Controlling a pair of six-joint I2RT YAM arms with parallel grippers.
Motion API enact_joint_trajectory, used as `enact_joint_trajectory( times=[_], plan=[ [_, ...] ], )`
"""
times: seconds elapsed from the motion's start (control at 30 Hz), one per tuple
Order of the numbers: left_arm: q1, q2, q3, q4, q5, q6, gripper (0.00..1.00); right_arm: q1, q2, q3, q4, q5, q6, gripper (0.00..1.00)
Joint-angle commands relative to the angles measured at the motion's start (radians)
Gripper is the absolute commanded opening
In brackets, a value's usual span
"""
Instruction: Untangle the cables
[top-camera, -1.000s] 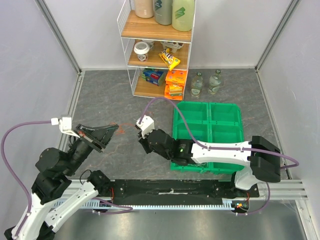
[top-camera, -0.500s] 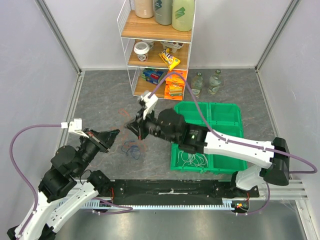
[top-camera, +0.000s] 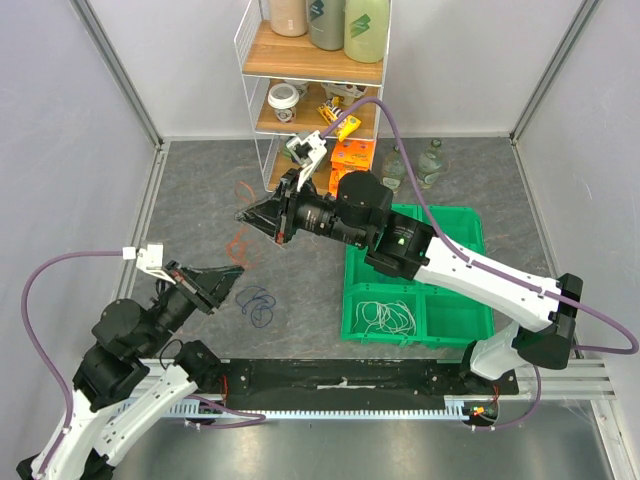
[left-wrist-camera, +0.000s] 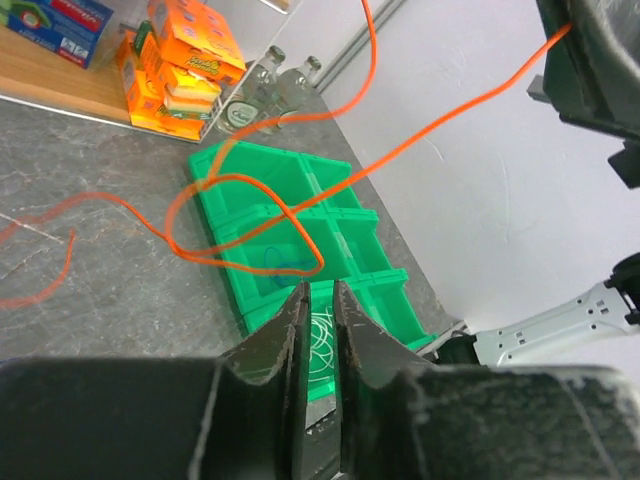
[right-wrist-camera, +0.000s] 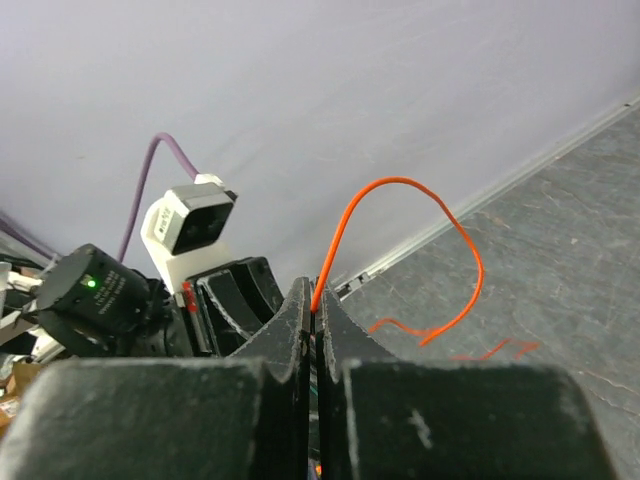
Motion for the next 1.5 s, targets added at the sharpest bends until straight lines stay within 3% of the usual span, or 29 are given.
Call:
enact_joint_trajectory(
  times=[0.0,0.07,0.13,0.17,0.27,0.47,0.57,0.83,1.1,1.47],
  plan=[
    [0.005,-0.007,0.005,0.057,0.094,0.097,0.29,0.000,0.004,0.074,0.008,-0.065,0.056,0.00],
    [0.005,0.002,0.005,0.056,0.103,0.113,0.50,0.003,0.006,0.080,0.026,-0.091,0.076,0.00],
    [0.004,0.019,0.007,0.056,0.103,0.120,0.61,0.002,0.001,0.066,0.040,-0.110,0.093,0.00],
    [0.005,0.025,0.010,0.054,0.102,0.125,0.71,0.002,-0.003,0.055,0.047,-0.113,0.101,0.00],
    [0.005,0.065,0.030,0.036,0.086,0.136,0.77,0.002,-0.019,0.029,0.050,-0.117,0.106,0.00],
    [0.004,0.093,0.063,0.022,0.083,0.162,0.78,0.000,-0.056,-0.026,0.035,-0.130,0.083,0.00],
    [0.004,0.061,0.037,0.076,0.112,0.180,0.91,0.000,-0.071,-0.064,0.034,-0.154,0.081,0.00],
    [0.005,-0.016,-0.052,0.252,0.221,0.171,0.95,0.000,-0.154,-0.189,0.038,-0.151,0.072,0.00],
    [0.005,-0.013,-0.127,0.387,0.162,-0.024,0.96,0.002,-0.210,-0.303,0.112,-0.234,0.119,0.00],
    [0.005,0.059,-0.158,0.511,0.200,-0.099,0.92,0.009,-0.253,-0.478,0.187,-0.294,0.162,0.00]
  ],
)
